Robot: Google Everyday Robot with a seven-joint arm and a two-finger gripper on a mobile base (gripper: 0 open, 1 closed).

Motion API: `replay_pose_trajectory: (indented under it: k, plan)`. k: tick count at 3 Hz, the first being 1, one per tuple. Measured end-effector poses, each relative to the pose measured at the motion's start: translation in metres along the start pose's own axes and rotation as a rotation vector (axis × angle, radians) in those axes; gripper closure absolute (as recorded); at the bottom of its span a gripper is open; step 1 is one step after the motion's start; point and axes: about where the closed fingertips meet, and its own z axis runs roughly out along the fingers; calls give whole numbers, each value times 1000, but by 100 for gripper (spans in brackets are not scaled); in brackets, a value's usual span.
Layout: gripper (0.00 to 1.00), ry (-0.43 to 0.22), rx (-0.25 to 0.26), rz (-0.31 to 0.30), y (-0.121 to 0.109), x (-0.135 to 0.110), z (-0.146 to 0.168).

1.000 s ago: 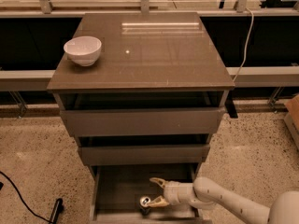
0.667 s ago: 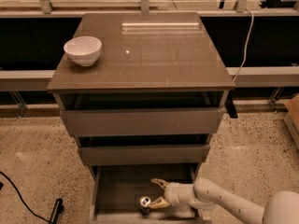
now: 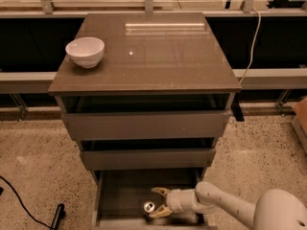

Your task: Pick redbull can from bottom drawer and place on counter

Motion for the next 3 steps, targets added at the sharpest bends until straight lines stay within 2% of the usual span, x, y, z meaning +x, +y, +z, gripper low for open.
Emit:
replay_pose_trajectory:
  k: [1, 2, 3]
  plan:
    - [30, 0, -55, -10, 7, 3, 13]
    - [43, -7, -92, -35, 11, 4, 21]
    - [67, -18, -128, -68, 14, 3, 25]
